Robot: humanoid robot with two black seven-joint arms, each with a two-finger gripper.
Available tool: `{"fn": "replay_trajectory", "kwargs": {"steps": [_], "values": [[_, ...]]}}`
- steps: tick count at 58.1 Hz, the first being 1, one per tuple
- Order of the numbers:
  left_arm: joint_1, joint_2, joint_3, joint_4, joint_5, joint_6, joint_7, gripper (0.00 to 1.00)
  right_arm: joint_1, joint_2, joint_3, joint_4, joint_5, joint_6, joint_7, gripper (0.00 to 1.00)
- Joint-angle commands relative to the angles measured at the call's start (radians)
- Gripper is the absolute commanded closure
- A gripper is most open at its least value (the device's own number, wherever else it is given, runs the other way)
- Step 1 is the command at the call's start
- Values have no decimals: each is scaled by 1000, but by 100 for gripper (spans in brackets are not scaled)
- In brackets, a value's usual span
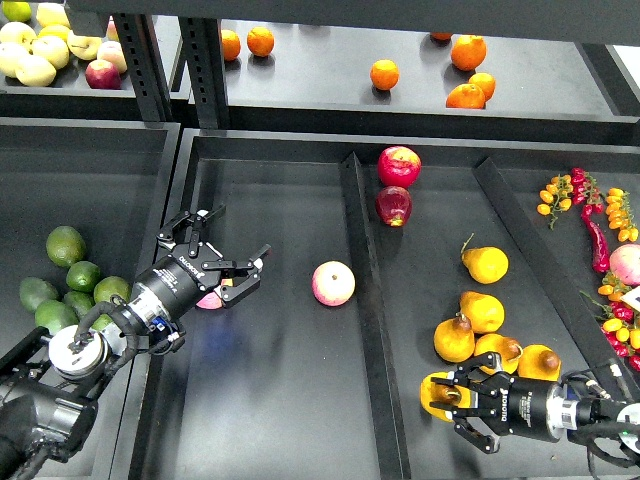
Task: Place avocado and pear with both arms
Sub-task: 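Carry the pear to the pile of yellow pears and release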
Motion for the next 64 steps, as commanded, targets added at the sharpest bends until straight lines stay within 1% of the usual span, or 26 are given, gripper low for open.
{"fn": "replay_trajectory", "kwargs": {"steps": [1,5,15,21,28,32,37,44,47,49,56,57,60,64], "values": [[0,0,0,0,-1,0,0,1,-2,-5,-1,-28,-9,2,0,80],[0,0,0,0,-1,0,0,1,-3,-2,-3,-59,-24,8,0,77],[2,0,-2,0,-1,0,0,1,-2,28,2,-152,-40,60,0,76],[2,0,0,0,-1,0,0,1,-2,38,3,-172,-43,62,0,74],[2,0,3,0,-1,0,0,1,-3,41,5,-182,-43,62,0,69],[2,0,3,-1,-1,0,0,1,-3,41,5,-180,-44,62,0,64],[2,0,3,-1,-1,0,0,1,-3,41,5,-177,-44,62,0,53],[2,0,3,-5,-1,0,0,1,-3,41,6,-174,-44,62,0,51],[2,0,3,-5,-1,0,0,1,-3,41,9,-174,-44,62,0,46],[2,0,3,-5,-1,0,0,0,-3,41,11,-173,-44,62,0,41],[2,0,3,-5,-1,0,0,1,1,38,15,-160,-41,60,0,32],[2,0,3,-5,-1,0,0,1,1,32,15,-153,-38,59,0,29],[2,0,3,-5,-1,0,0,1,3,23,18,-139,-37,59,0,25],[2,0,3,-5,-1,0,0,1,3,9,35,-122,-34,60,0,25]]}}
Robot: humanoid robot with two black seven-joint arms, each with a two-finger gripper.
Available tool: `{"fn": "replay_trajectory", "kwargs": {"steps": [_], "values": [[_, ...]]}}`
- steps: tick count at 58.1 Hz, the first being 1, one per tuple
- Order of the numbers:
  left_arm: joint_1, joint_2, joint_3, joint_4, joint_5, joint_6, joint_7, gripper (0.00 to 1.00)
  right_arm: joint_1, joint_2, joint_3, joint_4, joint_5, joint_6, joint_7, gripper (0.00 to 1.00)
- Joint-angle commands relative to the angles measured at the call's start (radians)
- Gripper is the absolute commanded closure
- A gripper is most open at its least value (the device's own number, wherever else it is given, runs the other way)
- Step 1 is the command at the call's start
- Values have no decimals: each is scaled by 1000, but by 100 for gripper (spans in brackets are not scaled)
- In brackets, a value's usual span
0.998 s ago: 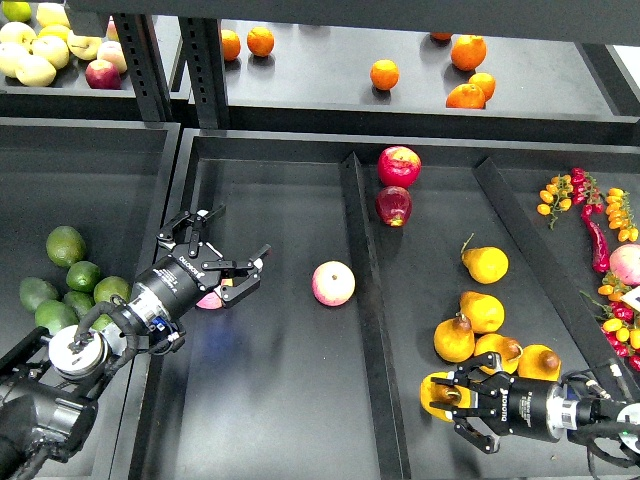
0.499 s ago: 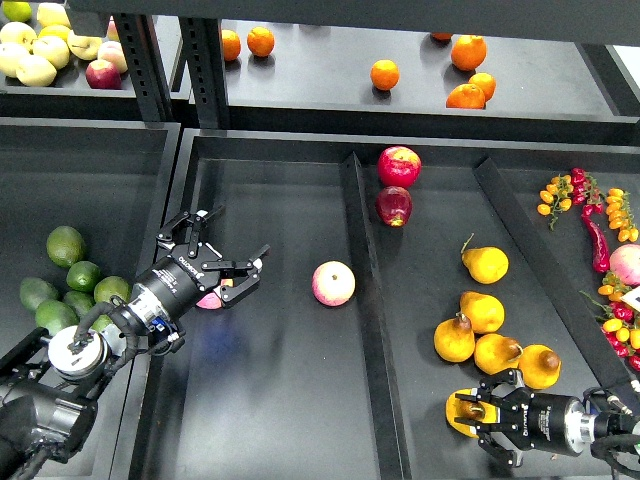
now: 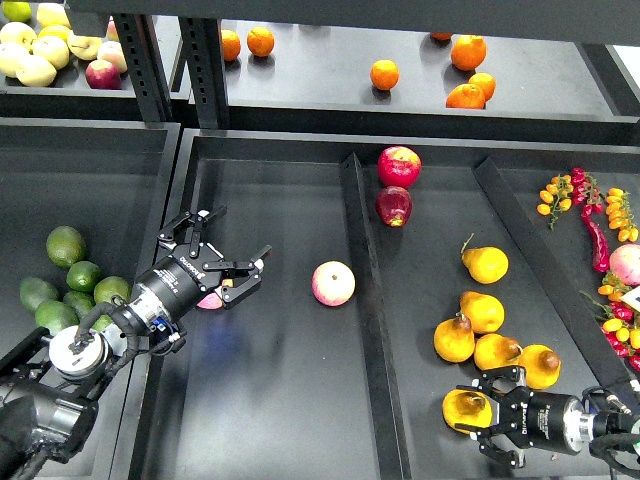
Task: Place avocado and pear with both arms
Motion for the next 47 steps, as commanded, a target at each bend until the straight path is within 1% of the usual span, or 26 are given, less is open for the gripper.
{"fn": "replay_trajectory", "kwargs": {"steps": [1,6,11,12,19,22,33,37,41,47], "values": [[0,0,0,0,0,0,0,1,2,-24,25,32,6,0,0,25],[0,0,0,0,0,0,0,1,2,-28,56,47,11,0,0,23],[0,0,0,0,0,0,0,1,2,-28,82,65,20,-1,0,19],[0,0,0,0,0,0,0,1,2,-24,107,88,32,-7,0,18],[-2,0,1,0,0,0,0,1,6,-8,162,119,66,-13,0,17],[-2,0,1,2,0,0,0,1,6,16,203,121,77,-13,0,17],[-8,0,-2,16,2,0,0,1,5,166,392,114,77,-24,0,15],[-11,0,-2,19,2,0,0,1,6,237,461,116,77,-67,0,14],[-26,0,-12,20,2,0,0,1,8,304,521,118,77,-99,0,9],[-54,0,-20,36,0,0,0,1,10,390,575,111,77,-118,0,2]]}}
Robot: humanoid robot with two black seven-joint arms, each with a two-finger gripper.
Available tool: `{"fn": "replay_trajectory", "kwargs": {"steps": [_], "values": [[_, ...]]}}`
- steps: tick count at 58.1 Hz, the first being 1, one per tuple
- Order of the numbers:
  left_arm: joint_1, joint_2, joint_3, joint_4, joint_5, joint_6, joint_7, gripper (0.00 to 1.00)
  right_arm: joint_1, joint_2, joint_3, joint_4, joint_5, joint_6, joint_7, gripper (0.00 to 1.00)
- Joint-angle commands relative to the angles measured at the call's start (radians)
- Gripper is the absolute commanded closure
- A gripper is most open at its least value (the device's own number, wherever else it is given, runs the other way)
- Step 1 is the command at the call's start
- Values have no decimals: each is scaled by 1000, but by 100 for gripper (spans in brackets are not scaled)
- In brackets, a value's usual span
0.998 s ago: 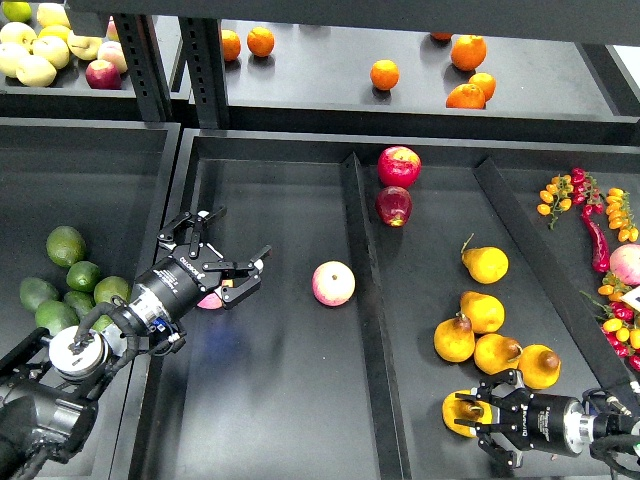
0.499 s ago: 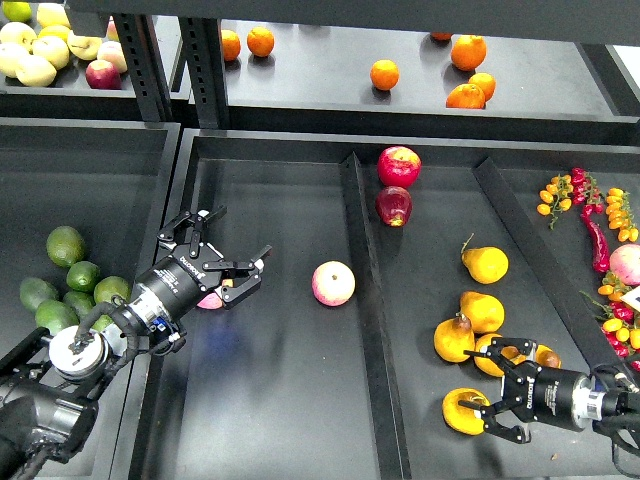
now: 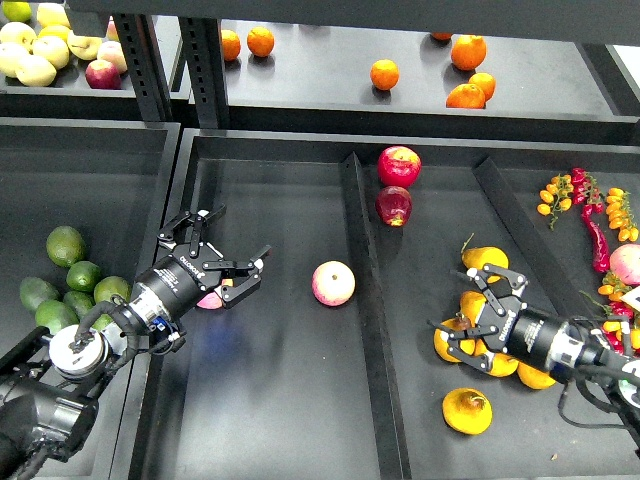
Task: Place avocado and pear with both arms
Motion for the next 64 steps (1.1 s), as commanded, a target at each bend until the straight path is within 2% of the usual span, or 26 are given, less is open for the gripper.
{"fn": "replay_trajectory", "kwargs": {"steps": [1,17,27,43,44,48,52,56,64], "values": [[-31,0,-9,19,-1,0,0,1,2,105,68,-6,0,-25,0,2],[-57,0,-9,91,-6,0,0,1,-5,278,172,-26,0,-9,0,1],[-72,0,-9,94,-6,0,-44,1,-7,278,262,-37,0,14,0,1],[-53,0,-17,91,-9,0,-107,1,-19,278,227,-69,0,47,0,1],[-48,0,-17,89,-9,0,-110,1,-21,278,221,-71,0,55,8,1],[-34,0,-17,85,-9,0,-111,1,-31,278,194,-75,1,81,111,1],[-22,0,-17,83,-12,0,-114,1,-63,278,151,-78,1,116,189,1],[-20,0,-17,83,-14,0,-116,1,-85,278,114,-83,3,142,217,1],[-2,0,-15,74,-14,0,-110,1,-119,278,95,-78,21,142,214,1]]}}
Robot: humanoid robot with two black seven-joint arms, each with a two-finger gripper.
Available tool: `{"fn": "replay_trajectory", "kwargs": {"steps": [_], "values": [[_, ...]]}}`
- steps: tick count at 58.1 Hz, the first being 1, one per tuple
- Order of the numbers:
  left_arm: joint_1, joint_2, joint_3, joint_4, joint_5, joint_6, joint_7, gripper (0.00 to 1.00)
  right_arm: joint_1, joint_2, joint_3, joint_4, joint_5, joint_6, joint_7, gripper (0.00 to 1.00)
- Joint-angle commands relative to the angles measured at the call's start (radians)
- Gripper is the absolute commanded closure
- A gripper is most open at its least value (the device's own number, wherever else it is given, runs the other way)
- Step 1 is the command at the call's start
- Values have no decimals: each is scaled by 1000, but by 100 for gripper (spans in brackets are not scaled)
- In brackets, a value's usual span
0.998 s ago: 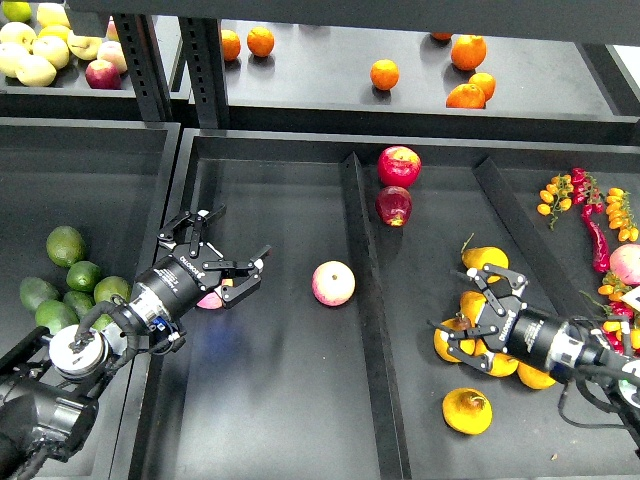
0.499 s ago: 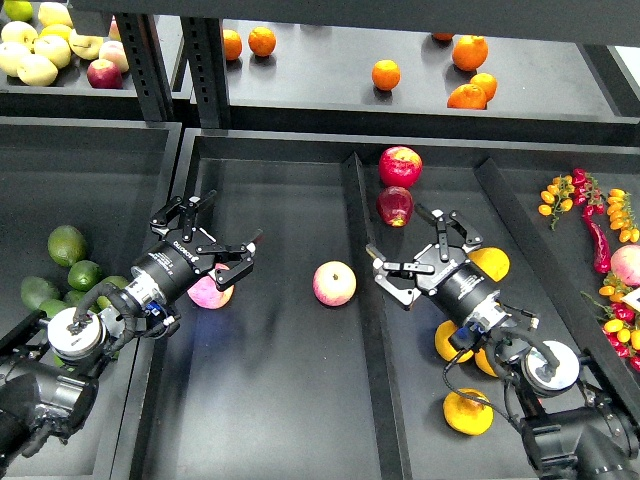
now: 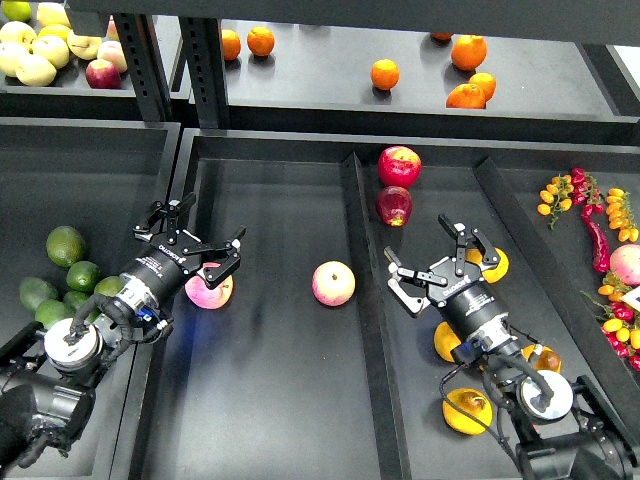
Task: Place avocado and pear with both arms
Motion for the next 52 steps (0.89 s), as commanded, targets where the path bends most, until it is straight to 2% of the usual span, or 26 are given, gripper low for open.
{"fn": "replay_trajectory", "kwargs": {"steps": [1,21,38,52], "values": [[19,0,2,-11,-2,0,5,1,-27,0,-15,6,25,6,4,1],[113,0,3,-175,-5,0,5,1,-128,0,-33,135,151,6,-3,1],[113,0,8,-208,-4,0,1,1,-148,0,-59,224,169,6,-2,1],[108,0,43,-220,-4,0,-10,1,-156,0,-59,238,169,6,0,1]]}}
